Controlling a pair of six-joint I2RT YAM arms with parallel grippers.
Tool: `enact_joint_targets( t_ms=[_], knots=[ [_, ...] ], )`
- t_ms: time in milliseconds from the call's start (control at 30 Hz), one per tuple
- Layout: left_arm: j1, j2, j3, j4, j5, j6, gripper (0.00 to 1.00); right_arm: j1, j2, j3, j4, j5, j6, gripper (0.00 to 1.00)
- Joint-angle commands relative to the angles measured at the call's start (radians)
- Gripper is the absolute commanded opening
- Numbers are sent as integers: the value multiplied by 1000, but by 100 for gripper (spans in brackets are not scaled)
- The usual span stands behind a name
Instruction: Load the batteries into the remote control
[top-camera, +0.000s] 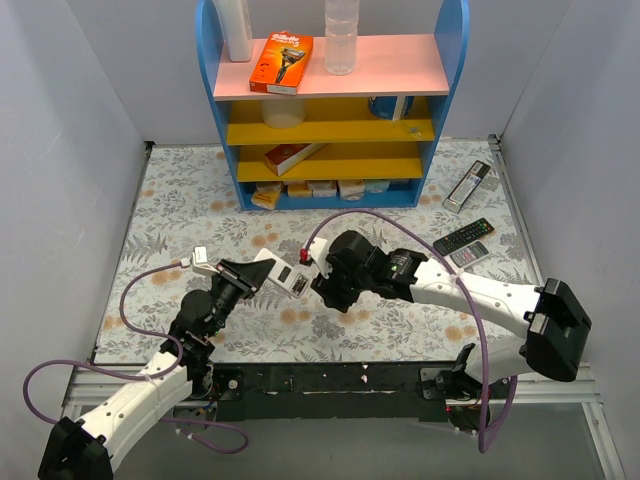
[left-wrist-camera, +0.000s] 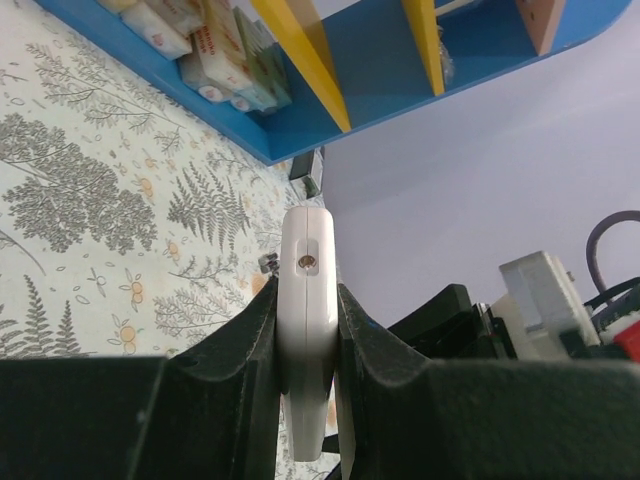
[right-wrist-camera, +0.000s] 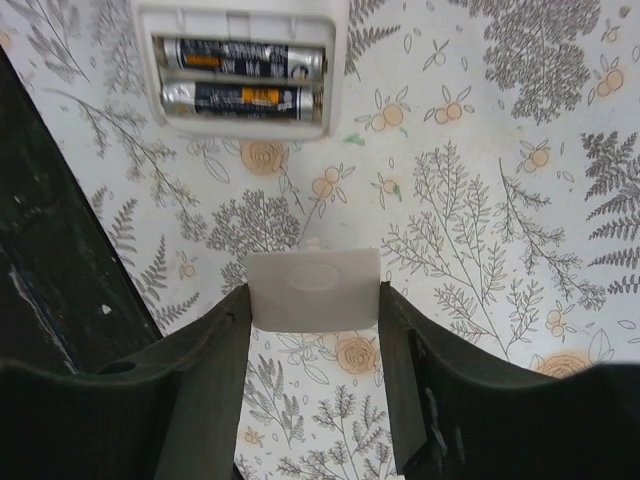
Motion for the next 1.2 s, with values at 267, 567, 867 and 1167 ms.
enact_joint_targets(
  t_ms=[267, 567, 867, 1167],
  knots=[
    [5, 64, -49, 203, 42, -80, 0, 25, -33, 262, -65, 0, 157, 16],
    [5, 100, -43, 250, 46, -112, 0, 97, 59, 424, -196, 128, 169, 17],
    [5, 101, -49, 290, 54, -144, 0, 110, 128, 481, -259, 166, 188, 17],
    [5, 104, -44, 293, 60, -167, 0, 111, 162, 517, -286, 188, 183, 17]
  ],
)
